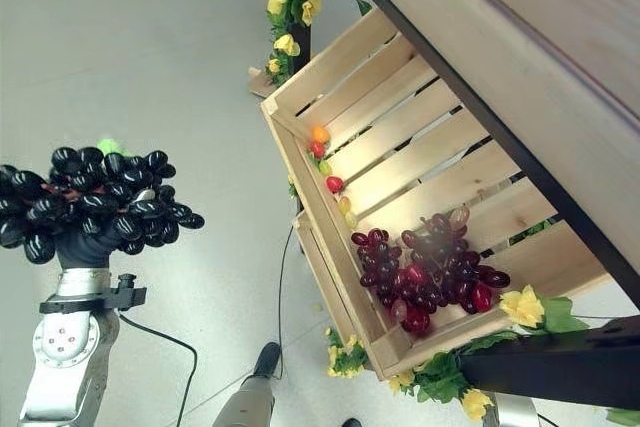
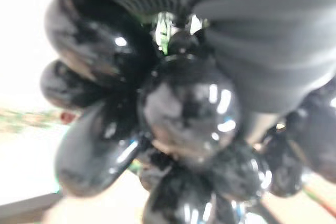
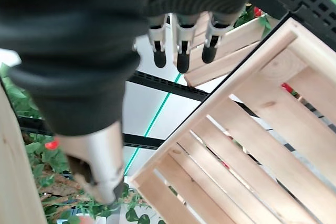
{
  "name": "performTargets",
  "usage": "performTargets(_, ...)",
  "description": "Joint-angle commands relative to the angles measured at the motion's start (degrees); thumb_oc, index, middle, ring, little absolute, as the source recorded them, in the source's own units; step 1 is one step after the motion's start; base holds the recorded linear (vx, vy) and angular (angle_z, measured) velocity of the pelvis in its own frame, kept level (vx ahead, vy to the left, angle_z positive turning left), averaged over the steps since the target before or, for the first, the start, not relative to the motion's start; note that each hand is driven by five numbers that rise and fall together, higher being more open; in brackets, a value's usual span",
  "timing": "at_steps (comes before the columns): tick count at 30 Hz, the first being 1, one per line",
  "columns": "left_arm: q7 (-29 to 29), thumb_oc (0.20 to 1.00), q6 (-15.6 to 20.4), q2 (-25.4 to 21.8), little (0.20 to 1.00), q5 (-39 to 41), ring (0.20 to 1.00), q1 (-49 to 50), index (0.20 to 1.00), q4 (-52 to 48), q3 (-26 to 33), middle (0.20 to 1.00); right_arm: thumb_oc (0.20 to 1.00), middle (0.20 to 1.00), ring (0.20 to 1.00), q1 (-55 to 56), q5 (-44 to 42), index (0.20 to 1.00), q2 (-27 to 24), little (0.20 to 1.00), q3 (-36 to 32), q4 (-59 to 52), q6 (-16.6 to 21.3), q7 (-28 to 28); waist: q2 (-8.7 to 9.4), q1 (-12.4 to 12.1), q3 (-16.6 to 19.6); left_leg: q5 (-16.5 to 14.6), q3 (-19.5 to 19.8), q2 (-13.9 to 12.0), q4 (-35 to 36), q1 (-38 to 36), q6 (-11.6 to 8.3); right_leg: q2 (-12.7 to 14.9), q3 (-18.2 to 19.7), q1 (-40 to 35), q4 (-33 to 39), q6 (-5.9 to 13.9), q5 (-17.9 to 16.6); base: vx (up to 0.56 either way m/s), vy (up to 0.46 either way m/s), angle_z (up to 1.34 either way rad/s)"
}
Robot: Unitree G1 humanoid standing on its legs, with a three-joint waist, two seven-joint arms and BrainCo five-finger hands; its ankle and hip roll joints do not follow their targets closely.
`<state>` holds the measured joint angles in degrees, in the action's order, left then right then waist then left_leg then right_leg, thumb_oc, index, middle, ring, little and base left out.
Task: Pick up the fruits from the basket on one side to the basket on the other side
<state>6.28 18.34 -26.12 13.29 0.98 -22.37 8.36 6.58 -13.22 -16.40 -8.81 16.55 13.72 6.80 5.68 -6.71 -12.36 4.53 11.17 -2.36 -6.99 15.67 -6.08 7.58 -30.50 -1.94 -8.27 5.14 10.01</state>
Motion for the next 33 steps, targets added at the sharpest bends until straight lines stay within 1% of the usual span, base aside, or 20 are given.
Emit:
performTargets(1, -0.2, 0.200, 4.9, -2.4, 0.200, 1.4, 0.200, -7.4, 0.200, -4.6, -2.5, 0.200, 1.000, 1.000, 1.000, -1.2, -1.9, 1.000, -3.2, 1.000, 1.1, -1.2, 3.1, -0.3, -2.18, 3.2, 3.6, 1.4, -0.5, -4.1, 7.2, -3.6, -3.86, 1.5, -0.1, -0.3, -7.7, -0.41, 6.6, 0.00, 0.000, 0.00)
performTargets(2, -0.1, 0.200, 4.8, -2.6, 0.200, 1.0, 0.200, -8.8, 0.200, -4.2, -3.4, 0.200, 1.000, 1.000, 1.000, -1.3, -1.9, 1.000, -3.2, 1.000, 1.7, -0.9, 3.0, -0.5, -2.12, 3.6, 3.7, 1.3, -0.8, -4.2, 7.2, -3.9, -3.78, 1.5, 0.3, -0.3, -7.4, -0.32, 6.4, 0.02, 0.008, -0.04)
performTargets(3, 0.0, 0.200, 4.9, -2.7, 0.200, 0.9, 0.200, -9.1, 0.200, -3.9, -3.5, 0.200, 1.000, 1.000, 1.000, -1.5, -1.9, 1.000, -3.2, 1.000, 1.6, -0.8, 3.0, -0.5, -2.10, 3.5, 3.6, 1.3, -1.0, -4.2, 7.3, -4.0, -3.76, 1.5, 0.4, -0.4, -7.4, -0.31, 6.3, -0.06, 0.074, -0.06)
performTargets(4, 0.1, 0.200, 4.8, -2.8, 0.200, 0.6, 0.200, -11.3, 0.200, -3.3, -5.4, 0.200, 1.000, 1.000, 1.000, -1.7, -1.9, 1.000, -3.2, 1.000, 2.5, -0.4, 2.8, -0.7, -2.46, 4.0, 3.7, 2.2, -1.3, -4.3, 6.9, -3.7, -3.33, 1.7, -0.1, 0.0, -7.0, -0.26, 4.7, -0.05, 0.081, -0.15)
performTargets(7, 0.9, 0.200, 4.4, -2.7, 0.200, 0.3, 0.200, -17.7, 0.200, 0.7, -10.3, 0.200, 1.000, 1.000, 1.000, -2.8, -2.1, 1.000, -3.1, 1.000, 4.7, 0.6, 2.5, -1.1, -2.16, 5.8, 4.5, 1.5, -2.9, -4.8, 7.0, -4.7, -2.97, 1.5, 1.9, -0.4, -5.1, 0.22, 3.6, 0.01, 0.045, -0.25)
performTargets(9, 2.0, 0.200, 4.2, -2.3, 0.200, -0.5, 0.200, -22.5, 0.200, 4.2, -13.8, 0.200, 1.000, 1.000, 1.000, -3.3, -2.4, 1.000, -2.8, 1.000, 6.1, 0.8, 2.1, -1.5, -1.71, 7.0, 5.1, 0.8, -4.7, -5.0, 7.0, -5.7, -2.68, 1.5, 3.8, -0.9, -3.3, 0.78, 2.5, 0.06, 0.032, -0.43)
performTargets(11, 2.6, 0.200, 3.6, -1.2, 0.200, -0.1, 0.200, -25.5, 0.200, 8.0, -16.5, 0.200, 1.000, 1.000, 1.000, -3.6, -2.5, 1.000, -2.8, 1.000, 7.1, 1.5, 2.0, -1.5, -1.49, 8.2, 5.9, 0.2, -6.0, -5.2, 7.0, -6.6, -2.40, 1.5, 5.2, -1.2, -2.0, 1.29, 1.7, 0.06, 0.041, -0.57)
performTargets(12, 3.9, 0.200, 3.5, -1.0, 0.200, -1.0, 0.200, -27.6, 0.200, 10.5, -17.7, 0.200, 1.000, 1.000, 1.000, -3.8, -2.6, 1.000, -2.6, 1.000, 7.7, 1.4, 1.8, -1.5, -1.34, 9.1, 6.4, -0.1, -7.0, -5.3, 7.0, -6.9, -2.09, 1.5, 6.3, -1.1, -1.0, 1.62, 0.9, 0.04, 0.034, -0.60)
performTargets(13, 4.0, 0.200, 3.5, -1.0, 0.200, -1.0, 0.200, -27.7, 0.200, 10.6, -17.7, 0.200, 1.000, 1.000, 1.000, -3.8, -2.6, 1.000, -2.6, 1.000, 7.6, 1.4, 1.8, -1.5, -1.36, 9.0, 6.4, -0.1, -7.0, -5.3, 7.0, -6.9, -2.08, 1.5, 6.3, -1.1, -0.9, 1.63, 0.8, 0.06, 0.056, -0.63)
performTargets(15, 6.2, 0.200, 1.4, -2.0, 0.200, -5.1, 0.200, -31.7, 0.200, 21.1, -21.3, 0.200, 1.000, 1.000, 1.000, -4.5, -2.8, 1.000, -2.7, 1.000, 9.0, 2.2, 1.2, -1.6, -0.83, 11.5, 7.8, -1.6, -10.4, -5.7, 6.3, -8.7, -1.40, 1.7, 10.6, -1.2, 0.8, 2.62, -0.6, 0.09, 0.068, -0.61)
performTargets(16, 6.3, 0.200, 1.6, -2.0, 0.200, -5.1, 0.200, -31.8, 0.200, 21.3, -21.4, 0.200, 1.000, 1.000, 1.000, -4.5, -2.8, 1.000, -2.7, 1.000, 9.0, 2.2, 1.2, -1.5, -0.78, 11.3, 7.8, -1.7, -10.7, -5.7, 6.4, -8.9, -1.38, 1.7, 10.8, -1.2, 0.8, 2.64, -0.6, 0.08, 0.056, -0.67)
performTargets(20, 7.3, 0.200, 0.4, -2.8, 0.200, -7.4, 0.200, -31.6, 0.200, 29.2, -22.0, 0.200, 1.000, 1.000, 1.000, -4.9, -2.6, 1.000, -2.4, 1.000, 9.3, 2.1, 0.9, -1.4, -0.34, 13.3, 8.9, -2.9, -14.7, -5.9, 6.1, -11.0, -0.69, 1.8, 15.0, -1.1, 2.1, 3.31, -1.8, 0.06, 0.054, -0.82)
performTargets(23, 7.2, 0.200, -0.8, -3.5, 0.200, -9.7, 0.200, -29.4, 0.200, 34.2, -21.6, 0.200, 1.000, 1.000, 1.000, -5.0, -2.3, 1.000, -2.2, 1.000, 8.9, 2.0, 0.6, -1.3, -0.23, 14.2, 9.5, -3.8, -17.7, -6.1, 6.3, -12.9, 0.16, 1.9, 18.3, -0.9, 3.2, 3.95, -2.9, 0.06, 0.064, -0.53)
performTargets(24, 7.6, 0.200, -0.4, -3.4, 0.200, -9.6, 0.200, -28.4, 0.200, 35.3, -21.0, 0.200, 1.000, 1.000, 1.000, -5.0, -2.4, 1.000, -2.0, 1.000, 9.0, 2.1, 0.5, -1.3, -0.28, 14.2, 9.6, -3.9, -18.8, -6.1, 6.7, -13.7, 0.35, 2.0, 19.3, -0.8, 3.4, 4.09, -3.2, 0.06, 0.062, -0.48)
performTargets(26, 8.2, 0.200, -1.3, -3.9, 0.200, -11.0, 0.200, -26.9, 0.200, 39.1, -20.4, 0.200, 1.000, 1.000, 1.000, -5.1, -2.3, 1.000, -1.8, 1.000, 8.9, 2.0, 0.6, -1.2, -0.33, 14.6, 10.0, -4.2, -20.6, -6.3, 7.1, -14.9, 0.51, 1.9, 21.0, -0.6, 4.0, 4.31, -3.7, 0.05, 0.056, -0.59)
performTargets(29, 8.4, 0.200, -2.2, -4.2, 0.200, -11.7, 0.200, -25.5, 0.200, 44.5, -19.5, 0.200, 1.000, 1.000, 1.000, -5.3, -2.0, 1.000, -1.7, 1.000, 8.8, 2.1, 0.6, -1.2, -0.44, 15.1, 10.3, -4.5, -22.5, -6.3, 7.4, -16.2, 0.74, 1.8, 23.0, -0.2, 4.3, 4.44, -4.2, 0.05, 0.044, -0.48)
performTargets(33, 8.3, 0.200, -4.2, -3.8, 0.200, -11.2, 0.200, -26.4, 0.200, 50.5, -19.2, 0.200, 1.000, 1.000, 1.000, -5.7, -1.8, 1.000, -1.8, 1.000, 8.8, 1.6, 0.5, -0.8, -0.48, 15.6, 10.3, -4.9, -23.6, -6.2, 7.4, -17.0, 0.91, 1.7, 24.3, -0.1, 4.4, 4.44, -4.4, 0.03, 0.023, -0.29)
